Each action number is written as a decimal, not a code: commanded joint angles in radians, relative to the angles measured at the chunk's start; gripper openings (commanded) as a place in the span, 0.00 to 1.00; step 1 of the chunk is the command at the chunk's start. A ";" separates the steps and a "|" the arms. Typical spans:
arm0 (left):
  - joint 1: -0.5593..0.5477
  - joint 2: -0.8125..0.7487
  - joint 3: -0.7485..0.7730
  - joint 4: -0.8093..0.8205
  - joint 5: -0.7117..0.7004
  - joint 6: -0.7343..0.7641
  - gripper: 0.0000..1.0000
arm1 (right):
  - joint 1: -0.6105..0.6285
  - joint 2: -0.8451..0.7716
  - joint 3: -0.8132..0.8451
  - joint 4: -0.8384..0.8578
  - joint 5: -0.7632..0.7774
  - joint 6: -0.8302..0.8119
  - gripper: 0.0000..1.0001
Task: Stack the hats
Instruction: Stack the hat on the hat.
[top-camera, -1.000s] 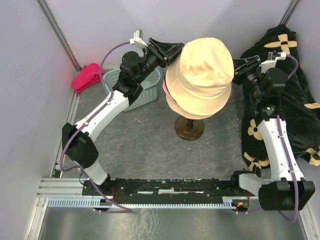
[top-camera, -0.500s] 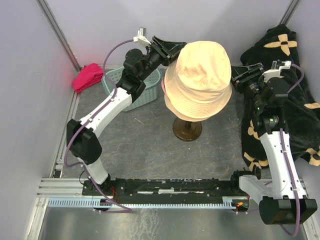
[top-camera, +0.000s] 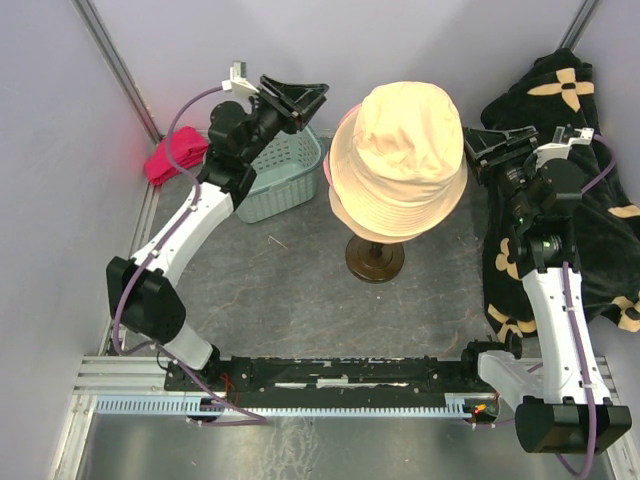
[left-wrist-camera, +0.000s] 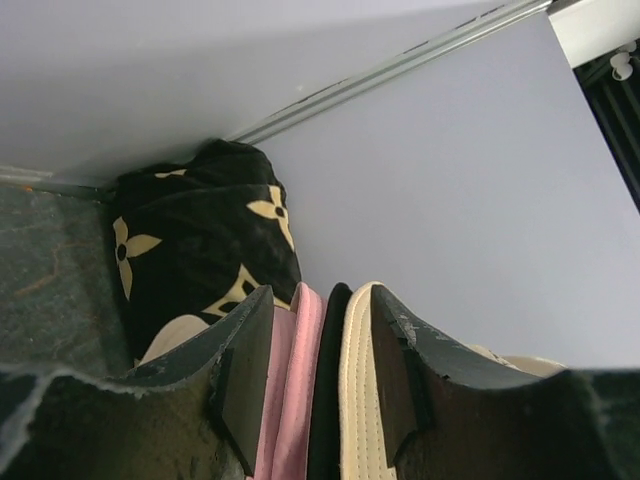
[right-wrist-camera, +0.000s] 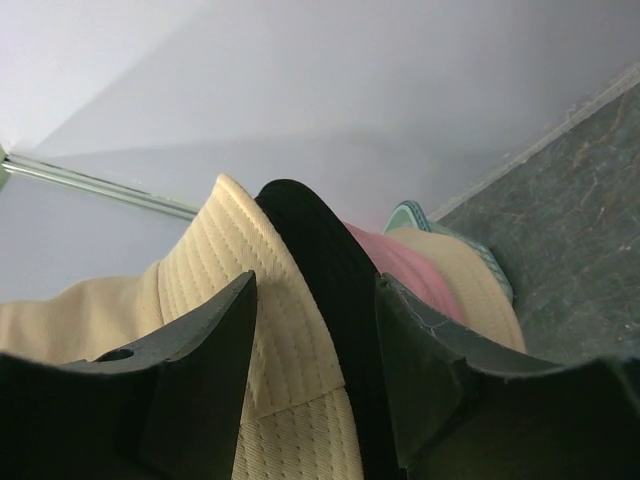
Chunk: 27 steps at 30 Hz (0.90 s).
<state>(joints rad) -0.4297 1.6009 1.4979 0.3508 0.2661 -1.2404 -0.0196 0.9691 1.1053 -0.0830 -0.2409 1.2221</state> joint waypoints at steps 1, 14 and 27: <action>0.037 -0.078 -0.045 0.085 0.091 -0.036 0.51 | -0.021 -0.014 -0.030 0.151 -0.035 0.111 0.59; 0.052 -0.099 -0.122 0.179 0.157 -0.093 0.51 | -0.056 0.004 0.023 0.163 -0.083 0.097 0.59; 0.055 -0.078 -0.176 0.304 0.239 -0.174 0.51 | -0.078 0.047 -0.055 0.350 -0.162 0.263 0.56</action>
<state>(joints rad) -0.3809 1.5333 1.3396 0.5495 0.4435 -1.3518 -0.0864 1.0176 1.0668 0.1394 -0.3653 1.4231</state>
